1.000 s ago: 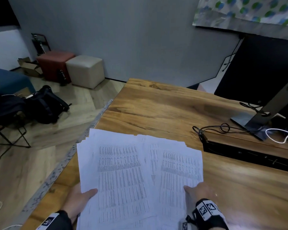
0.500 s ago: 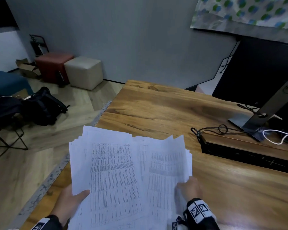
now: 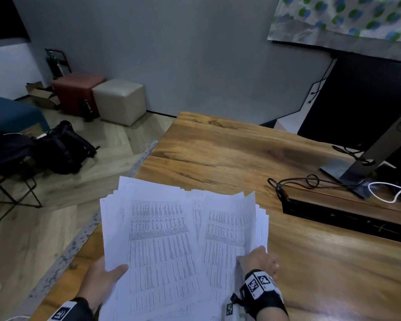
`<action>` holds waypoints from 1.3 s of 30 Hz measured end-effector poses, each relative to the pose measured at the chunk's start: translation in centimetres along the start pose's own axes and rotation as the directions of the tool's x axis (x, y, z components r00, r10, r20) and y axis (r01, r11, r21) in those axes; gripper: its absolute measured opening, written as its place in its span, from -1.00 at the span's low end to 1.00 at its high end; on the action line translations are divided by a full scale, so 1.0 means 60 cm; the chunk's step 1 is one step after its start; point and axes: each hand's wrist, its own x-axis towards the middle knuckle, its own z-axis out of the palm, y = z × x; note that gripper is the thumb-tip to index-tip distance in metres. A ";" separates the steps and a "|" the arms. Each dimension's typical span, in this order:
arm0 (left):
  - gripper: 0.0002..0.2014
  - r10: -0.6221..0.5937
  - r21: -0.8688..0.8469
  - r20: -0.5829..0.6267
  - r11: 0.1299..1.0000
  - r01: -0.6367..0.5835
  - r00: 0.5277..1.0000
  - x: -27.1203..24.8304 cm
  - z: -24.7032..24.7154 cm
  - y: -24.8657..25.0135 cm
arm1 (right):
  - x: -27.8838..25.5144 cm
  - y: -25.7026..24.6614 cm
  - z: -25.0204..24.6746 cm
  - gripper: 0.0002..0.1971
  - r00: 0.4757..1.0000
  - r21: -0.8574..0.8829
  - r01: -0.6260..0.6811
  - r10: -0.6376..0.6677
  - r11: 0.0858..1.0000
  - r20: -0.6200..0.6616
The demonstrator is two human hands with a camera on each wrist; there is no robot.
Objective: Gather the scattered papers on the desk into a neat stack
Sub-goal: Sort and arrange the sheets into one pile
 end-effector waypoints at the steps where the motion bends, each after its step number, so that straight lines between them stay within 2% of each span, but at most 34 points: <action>1: -0.73 0.000 0.006 -0.001 1.000 0.000 1.000 0.001 0.000 -0.001 | 0.002 0.001 -0.001 -0.44 1.000 0.035 -0.005 0.006 0.999 -0.006; 5: -0.74 -0.011 0.038 -0.004 0.999 0.011 1.000 0.001 -0.001 0.001 | 0.010 0.021 -0.007 -0.47 0.994 0.278 0.050 -0.020 0.959 -0.109; 7: -0.74 -0.016 0.042 -0.002 0.999 0.016 1.000 -0.002 0.000 0.004 | 0.007 0.032 -0.022 -0.56 0.991 0.339 0.085 -0.046 0.937 -0.122; 9: -0.74 -0.009 0.035 0.001 0.999 0.009 1.000 -0.004 0.002 0.006 | 0.003 0.039 -0.041 -0.79 0.993 0.423 0.122 -0.108 0.898 -0.057; 11: -0.74 -0.012 0.023 0.013 1.000 0.012 1.000 -0.006 0.003 0.008 | -0.007 0.046 -0.057 -0.87 0.971 0.528 0.179 -0.235 0.830 0.041; 13: -0.75 -0.020 0.014 0.015 1.000 0.019 1.000 -0.003 0.002 0.007 | -0.026 0.049 -0.075 -0.83 0.937 0.593 0.191 -0.325 0.782 0.128; 15: -0.74 -0.028 0.017 0.012 0.999 0.027 1.000 -0.001 0.001 0.005 | -0.050 0.049 -0.104 -0.76 0.898 0.613 0.253 -0.417 0.748 0.139; 17: -0.74 -0.037 0.018 0.021 0.999 0.036 0.999 0.000 -0.002 0.005 | -0.073 0.046 -0.144 -0.72 0.858 0.576 0.395 -0.512 0.716 0.048; 19: -0.75 -0.042 0.027 0.032 0.999 0.041 0.999 -0.001 -0.002 0.010 | -0.100 0.040 -0.193 -0.72 0.785 0.487 0.566 -0.615 0.666 -0.071; 22: -0.78 -0.036 0.038 0.052 0.999 0.034 0.998 -0.006 0.001 0.022 | -0.147 0.033 -0.272 -0.77 0.692 0.448 0.683 -0.707 0.577 -0.145; 25: -0.79 -0.065 0.020 0.087 0.998 0.064 0.994 -0.005 -0.003 0.027 | -0.167 0.028 -0.329 -0.91 0.658 0.561 0.671 -0.739 0.486 -0.147; 28: -0.68 -0.108 -0.030 0.120 0.993 0.112 0.987 0.003 -0.012 0.021 | -0.163 0.001 -0.308 -0.84 0.641 0.727 0.536 -0.768 0.430 -0.018; 31: -0.60 -0.150 -0.113 0.187 0.978 0.173 0.971 0.005 -0.014 0.018 | -0.148 -0.029 -0.207 -0.83 0.632 0.715 0.497 -0.770 0.491 0.089; 35: -0.62 -0.154 -0.205 0.250 0.957 0.207 0.956 -0.006 -0.007 0.025 | -0.131 -0.040 -0.049 -0.80 0.667 0.589 0.476 -0.704 0.653 0.242; 37: -0.55 -0.174 -0.285 0.249 0.927 0.243 0.953 -0.005 -0.007 0.024 | -0.131 -0.041 0.005 -0.82 0.678 0.515 0.482 -0.674 0.709 0.292; 39: -0.46 -0.224 -0.392 0.248 0.867 0.309 0.942 -0.006 -0.008 0.025 | -0.139 -0.042 0.033 -0.84 0.717 0.451 0.475 -0.630 0.755 0.299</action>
